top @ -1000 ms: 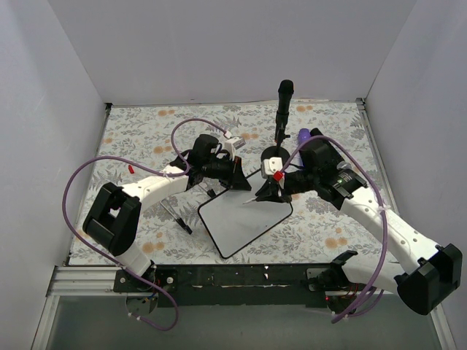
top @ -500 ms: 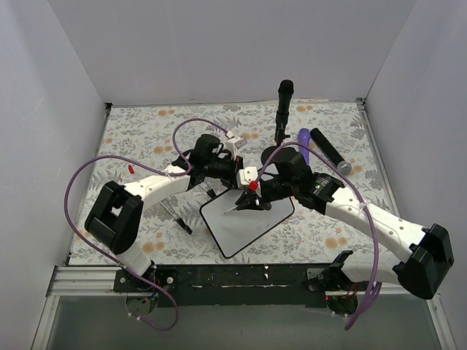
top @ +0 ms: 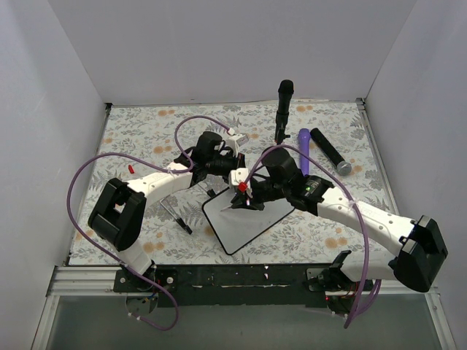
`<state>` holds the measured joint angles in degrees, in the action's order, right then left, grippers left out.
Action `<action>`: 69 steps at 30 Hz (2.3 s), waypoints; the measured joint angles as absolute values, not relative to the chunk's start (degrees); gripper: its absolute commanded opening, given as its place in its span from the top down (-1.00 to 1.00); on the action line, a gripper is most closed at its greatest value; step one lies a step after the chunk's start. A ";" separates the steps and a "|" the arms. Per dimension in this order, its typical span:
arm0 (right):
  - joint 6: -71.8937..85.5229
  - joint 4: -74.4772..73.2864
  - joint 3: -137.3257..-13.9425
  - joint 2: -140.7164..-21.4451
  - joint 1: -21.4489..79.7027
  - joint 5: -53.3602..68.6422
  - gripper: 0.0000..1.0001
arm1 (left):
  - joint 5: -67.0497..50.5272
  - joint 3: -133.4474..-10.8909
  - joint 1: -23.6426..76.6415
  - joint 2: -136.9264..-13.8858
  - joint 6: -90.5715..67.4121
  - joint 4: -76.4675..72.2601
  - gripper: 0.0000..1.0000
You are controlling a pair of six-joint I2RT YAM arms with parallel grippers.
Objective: Write a sentence on the whiteboard
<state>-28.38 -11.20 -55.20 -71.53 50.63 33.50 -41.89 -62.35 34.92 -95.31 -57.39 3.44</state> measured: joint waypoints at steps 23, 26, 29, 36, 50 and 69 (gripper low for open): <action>-27.07 -8.69 -54.59 -74.52 52.97 29.45 0.97 | -41.87 -62.35 34.61 -95.37 -57.32 3.40 1.00; -26.96 -8.60 -54.59 -74.52 53.04 28.82 0.97 | -41.87 -62.35 34.61 -95.37 -57.32 3.38 1.00; -26.89 -8.60 -54.59 -74.52 53.06 28.40 0.97 | -41.85 -62.35 34.59 -95.37 -57.30 3.38 1.00; -26.52 -8.67 -54.59 -74.46 52.25 28.21 0.97 | -41.87 -62.30 34.50 -95.37 -57.19 3.31 1.00; -26.11 -8.84 -54.59 -72.62 48.71 29.36 0.97 | -42.24 -62.30 34.28 -95.37 -56.73 3.16 1.00; -26.37 -8.99 -54.59 -74.43 48.71 32.18 0.97 | -42.46 -62.30 34.28 -95.37 -56.34 3.01 1.00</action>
